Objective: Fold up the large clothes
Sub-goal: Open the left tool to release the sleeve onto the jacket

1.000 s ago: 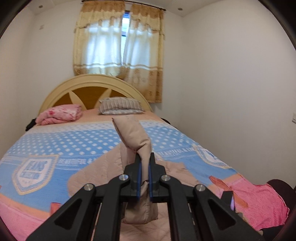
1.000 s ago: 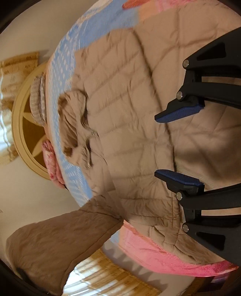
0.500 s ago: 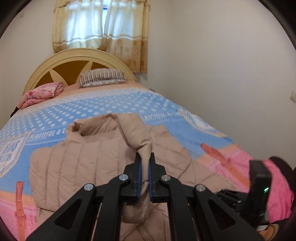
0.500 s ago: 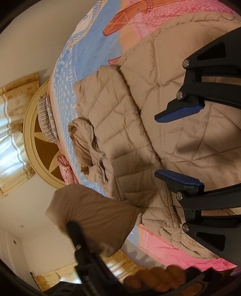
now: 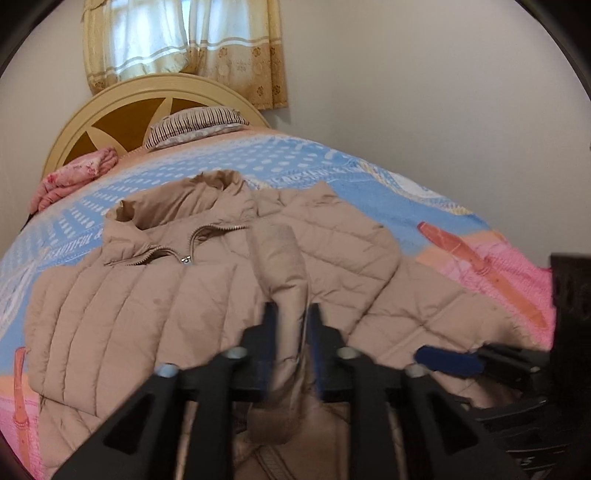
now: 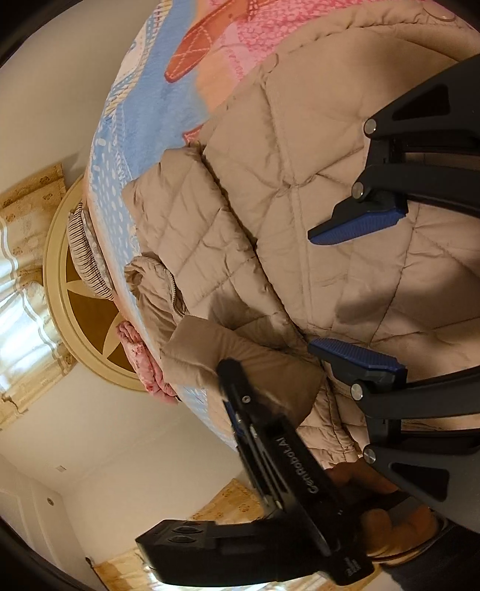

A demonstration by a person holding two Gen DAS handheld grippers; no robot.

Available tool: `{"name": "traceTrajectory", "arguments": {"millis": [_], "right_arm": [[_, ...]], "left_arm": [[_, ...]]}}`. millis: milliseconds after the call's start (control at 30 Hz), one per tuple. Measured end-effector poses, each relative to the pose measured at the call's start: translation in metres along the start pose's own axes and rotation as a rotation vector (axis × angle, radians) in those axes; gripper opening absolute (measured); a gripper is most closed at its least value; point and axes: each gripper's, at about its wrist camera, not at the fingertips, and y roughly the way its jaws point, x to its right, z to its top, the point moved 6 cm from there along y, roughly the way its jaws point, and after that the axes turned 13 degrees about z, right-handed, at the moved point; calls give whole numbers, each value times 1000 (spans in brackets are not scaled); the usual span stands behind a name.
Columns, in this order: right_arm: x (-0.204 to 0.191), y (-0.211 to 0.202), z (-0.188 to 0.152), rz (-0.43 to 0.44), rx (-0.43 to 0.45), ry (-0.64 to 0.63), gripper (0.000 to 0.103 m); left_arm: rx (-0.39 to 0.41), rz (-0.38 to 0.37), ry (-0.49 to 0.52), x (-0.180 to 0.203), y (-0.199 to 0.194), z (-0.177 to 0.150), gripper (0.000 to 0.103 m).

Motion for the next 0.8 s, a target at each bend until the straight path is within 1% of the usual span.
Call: {"name": "traceTrajectory", "arguments": {"millis": [33, 67, 100, 133, 167, 233, 300, 333, 367, 400, 467, 500, 533, 567, 600, 633, 667, 733, 800], "right_arm": [[2, 0, 0, 2, -1, 9, 54], [3, 0, -1, 5, 0, 16, 54], [4, -1, -1, 9, 4, 24, 54], [5, -2, -1, 10, 9, 27, 54], [5, -4, 0, 9, 16, 28, 54], [4, -9, 2, -11, 39, 21, 54], [-6, -14, 9, -54, 52, -17, 54], [-11, -13, 13, -59, 41, -33, 54], [-18, -12, 17, -53, 28, -45, 53], [-30, -10, 25, -34, 17, -61, 52], [-51, -2, 39, -24, -7, -110, 51], [-62, 7, 45, -23, -28, -150, 51], [-71, 15, 49, -29, -47, -189, 51], [-77, 24, 51, -44, -66, -228, 49], [-79, 42, 52, -67, -109, -261, 47], [-77, 53, 51, -76, -137, -262, 42], [-69, 67, 48, -93, -174, -252, 39], [-54, 86, 38, -129, -225, -244, 39], [-42, 94, 27, -139, -229, -233, 39]], "left_arm": [[27, -16, -31, -4, -11, 6, 61], [73, -16, -55, -8, -22, 11, 78], [114, -10, -72, -13, -33, 15, 87], [160, -8, -90, -23, -48, 21, 89], [177, -5, -94, -28, -54, 23, 92], [186, 49, -88, -46, -60, 25, 95], [172, 115, -77, -65, -54, 19, 97], [146, 156, -81, -79, -45, 13, 97], [118, 181, -87, -86, -37, 7, 97], [79, 204, -98, -96, -27, -1, 97], [5, 238, -127, -110, -10, -17, 97], [-33, 248, -145, -116, -2, -26, 97], [-53, 251, -161, -121, 1, -32, 97], [-61, 253, -175, -124, 2, -36, 97], [-68, 252, -194, -129, 1, -40, 97], [-68, 250, -211, -134, -2, -41, 97], [-64, 249, -220, -138, -2, -40, 97], [-40, 258, -227, -146, -7, -30, 97], [-21, 254, -217, -150, -4, -18, 98]]}}
